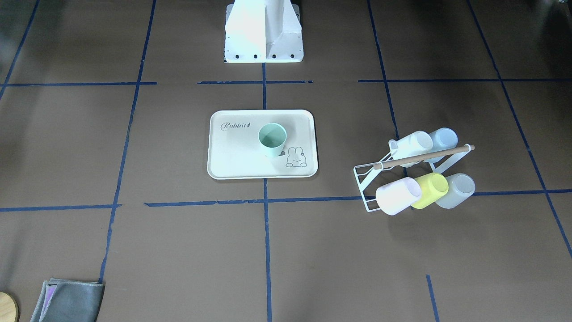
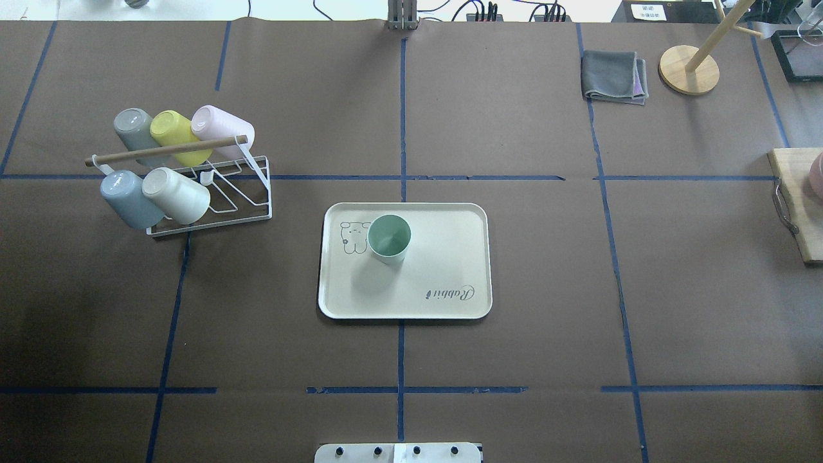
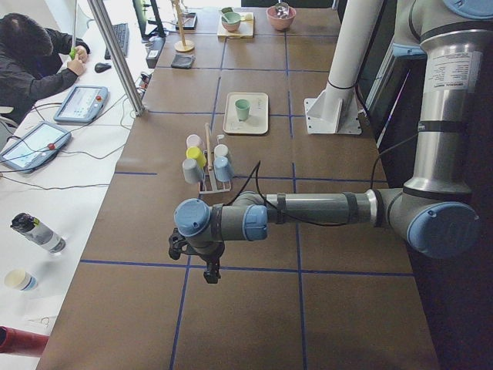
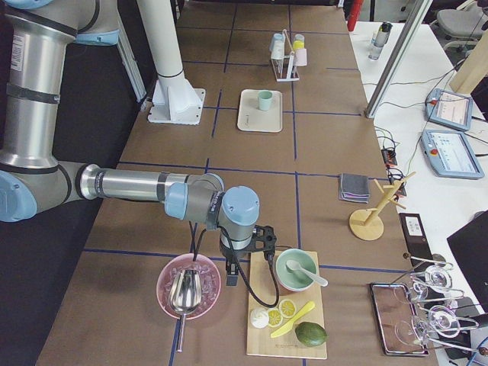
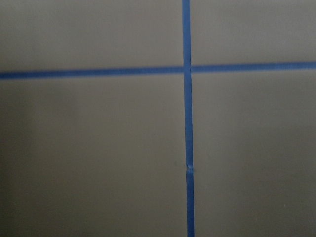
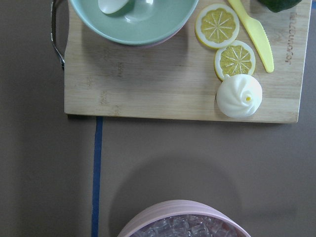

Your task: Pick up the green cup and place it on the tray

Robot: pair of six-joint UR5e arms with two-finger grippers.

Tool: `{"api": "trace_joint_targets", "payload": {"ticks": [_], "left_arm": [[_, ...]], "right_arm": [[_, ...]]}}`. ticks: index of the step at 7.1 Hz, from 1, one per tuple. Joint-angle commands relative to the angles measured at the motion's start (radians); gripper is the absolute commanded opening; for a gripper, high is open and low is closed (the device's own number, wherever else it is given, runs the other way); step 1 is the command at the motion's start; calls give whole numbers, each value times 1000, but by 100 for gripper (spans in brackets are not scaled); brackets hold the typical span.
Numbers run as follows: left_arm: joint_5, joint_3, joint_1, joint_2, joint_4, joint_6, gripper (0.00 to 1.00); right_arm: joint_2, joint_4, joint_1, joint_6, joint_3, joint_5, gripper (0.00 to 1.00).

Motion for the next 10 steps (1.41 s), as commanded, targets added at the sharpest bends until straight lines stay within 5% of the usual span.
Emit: {"api": "trace_joint_targets", "payload": {"ticks": [1,6,10], "left_arm": [[-17,-2,0,49,-8,-1,100],[-7,-8,-2,49,-11,-1,100],[-5,-112,-72,50,-6,0,100]], "right_arm": [[-10,-6,0,-12,-8,-7,100],[11,0,0,44,-49,-17,100],[40,2,-2,54,-38,-13,100]]}}
